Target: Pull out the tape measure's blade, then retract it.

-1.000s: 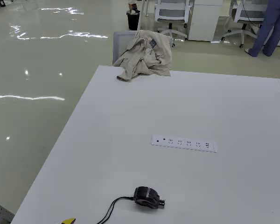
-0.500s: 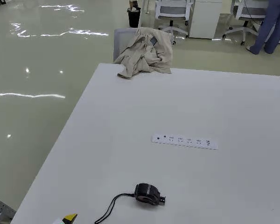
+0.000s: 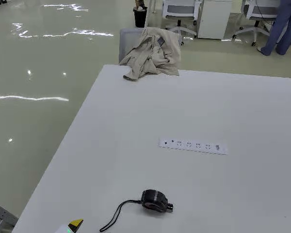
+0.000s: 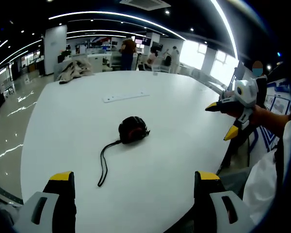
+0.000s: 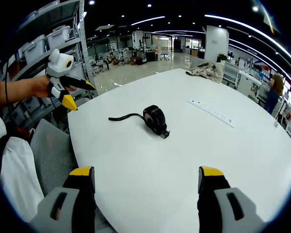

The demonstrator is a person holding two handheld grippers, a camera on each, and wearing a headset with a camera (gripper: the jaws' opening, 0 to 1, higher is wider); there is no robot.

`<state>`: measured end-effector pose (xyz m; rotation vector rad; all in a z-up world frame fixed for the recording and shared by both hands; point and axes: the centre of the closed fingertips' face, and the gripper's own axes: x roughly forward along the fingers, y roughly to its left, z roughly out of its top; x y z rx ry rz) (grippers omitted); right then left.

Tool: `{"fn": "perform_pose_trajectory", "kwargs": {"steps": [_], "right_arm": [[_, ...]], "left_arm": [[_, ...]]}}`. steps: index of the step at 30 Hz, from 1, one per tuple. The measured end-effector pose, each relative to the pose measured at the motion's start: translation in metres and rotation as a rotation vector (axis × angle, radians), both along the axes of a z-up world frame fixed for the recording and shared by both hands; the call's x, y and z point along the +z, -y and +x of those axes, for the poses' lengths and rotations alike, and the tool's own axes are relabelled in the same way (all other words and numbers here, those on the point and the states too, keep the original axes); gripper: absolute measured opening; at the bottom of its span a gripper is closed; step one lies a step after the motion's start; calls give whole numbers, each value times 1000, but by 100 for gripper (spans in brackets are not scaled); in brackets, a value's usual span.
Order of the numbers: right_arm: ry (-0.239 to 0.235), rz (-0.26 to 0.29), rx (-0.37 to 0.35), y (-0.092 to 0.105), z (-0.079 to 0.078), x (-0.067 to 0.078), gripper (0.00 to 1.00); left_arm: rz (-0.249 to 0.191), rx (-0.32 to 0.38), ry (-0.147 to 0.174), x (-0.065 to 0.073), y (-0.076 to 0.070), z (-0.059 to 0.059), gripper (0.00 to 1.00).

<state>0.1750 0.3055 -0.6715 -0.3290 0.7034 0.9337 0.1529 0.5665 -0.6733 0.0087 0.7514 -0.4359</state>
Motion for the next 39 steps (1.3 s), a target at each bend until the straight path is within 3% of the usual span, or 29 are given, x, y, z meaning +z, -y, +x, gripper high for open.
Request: {"fn": "perform_pose_trajectory", "kwargs": {"steps": [18, 39], "right_arm": [[4, -9, 16, -4, 7, -4, 88], [-4, -25, 34, -6, 13, -15, 87]], "left_arm": [[13, -29, 5, 0, 7, 13, 100], [19, -62, -1, -12, 12, 25, 100]]}}
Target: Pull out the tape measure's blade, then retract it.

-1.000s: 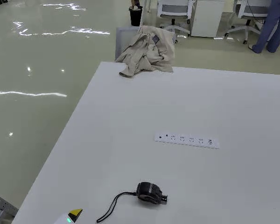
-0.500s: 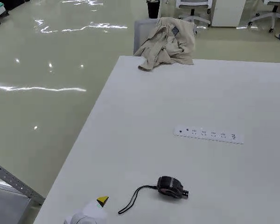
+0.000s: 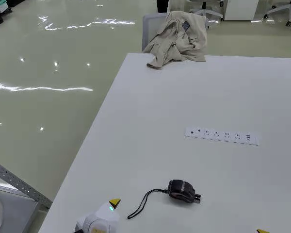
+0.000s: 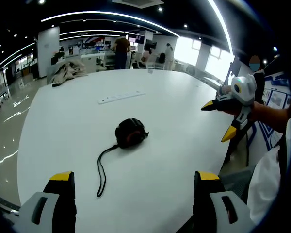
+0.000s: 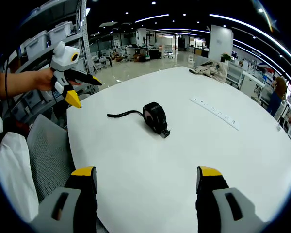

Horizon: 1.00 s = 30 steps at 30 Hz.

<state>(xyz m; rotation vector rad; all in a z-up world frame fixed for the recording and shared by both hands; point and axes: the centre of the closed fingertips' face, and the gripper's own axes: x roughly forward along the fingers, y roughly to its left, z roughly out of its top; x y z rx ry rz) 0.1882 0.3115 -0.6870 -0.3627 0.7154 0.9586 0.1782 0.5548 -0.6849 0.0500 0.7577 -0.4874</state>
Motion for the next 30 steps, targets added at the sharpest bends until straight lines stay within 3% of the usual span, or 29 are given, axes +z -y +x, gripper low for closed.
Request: {"fn": "perform_pose_trajectory", "kwargs": {"steps": [30], "right_arm": [[4, -20, 43, -20, 20, -10, 84]], "left_arm": [[-1, -55, -17, -17, 12, 23, 99]]}}
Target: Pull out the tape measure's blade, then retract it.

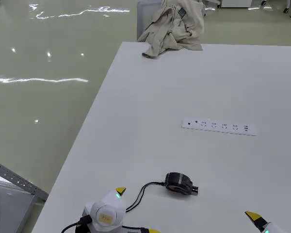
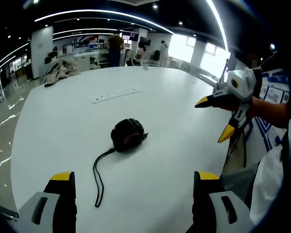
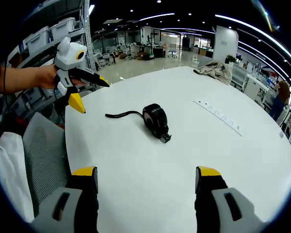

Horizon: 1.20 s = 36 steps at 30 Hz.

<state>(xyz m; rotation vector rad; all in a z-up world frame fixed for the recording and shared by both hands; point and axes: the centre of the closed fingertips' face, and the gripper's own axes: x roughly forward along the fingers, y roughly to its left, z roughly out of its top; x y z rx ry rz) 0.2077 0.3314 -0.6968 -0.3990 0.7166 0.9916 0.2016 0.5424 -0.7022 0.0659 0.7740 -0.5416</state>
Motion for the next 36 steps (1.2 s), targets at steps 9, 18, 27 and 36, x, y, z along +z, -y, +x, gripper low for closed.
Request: {"fn": "perform_pose_trajectory", "kwargs": {"steps": [9, 18, 27, 36], "right_arm": [[-2, -11, 21, -6, 5, -5, 84], [-6, -18, 39, -11, 9, -10, 83], [-10, -27, 46, -16, 16, -16, 82], [-17, -31, 62, -26, 24, -23, 81]], "left_arm": [[-1, -13, -3, -4, 4, 5, 99], [3, -23, -10, -10, 5, 7, 97], [4, -51, -5, -16, 11, 16, 97], [2, -75, -4, -22, 14, 26, 96]]}}
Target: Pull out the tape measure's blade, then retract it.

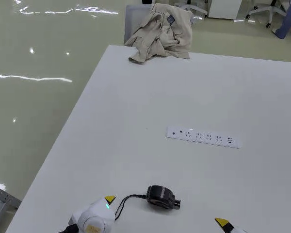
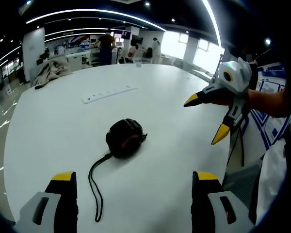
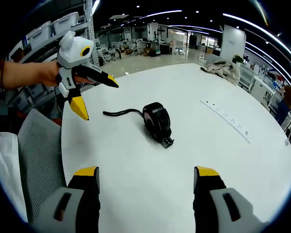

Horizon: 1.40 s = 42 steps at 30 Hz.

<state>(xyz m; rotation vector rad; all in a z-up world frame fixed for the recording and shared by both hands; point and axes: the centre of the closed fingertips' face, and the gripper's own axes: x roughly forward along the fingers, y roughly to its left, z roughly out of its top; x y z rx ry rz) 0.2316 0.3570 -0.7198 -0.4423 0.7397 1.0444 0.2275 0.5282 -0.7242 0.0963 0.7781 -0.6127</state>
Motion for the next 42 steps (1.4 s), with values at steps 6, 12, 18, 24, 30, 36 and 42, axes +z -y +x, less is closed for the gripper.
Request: {"fn": "perform_pose_trajectory", "kwargs": {"steps": [6, 12, 18, 24, 30, 36, 42], "right_arm": [[8, -15, 30, -7, 4, -5, 80], [3, -14, 45, -11, 7, -10, 80], [1, -21, 56, -13, 10, -15, 79], [2, -27, 66, -14, 14, -18, 78], [2, -31, 76, -15, 19, -22, 76], [1, -42, 83, -16, 24, -27, 75], [4, -42, 85, -19, 30, -31, 73]], "left_arm": [[1, -16, -2, -5, 1, 4, 95], [4, -25, -6, -10, 2, 10, 94], [8, -40, -1, -11, 4, 16, 92], [16, -60, 2, -12, 7, 24, 91], [26, -84, 8, -11, 11, 34, 90], [34, -112, 10, -13, 15, 42, 88], [46, -141, 14, -16, 18, 48, 85]]}}
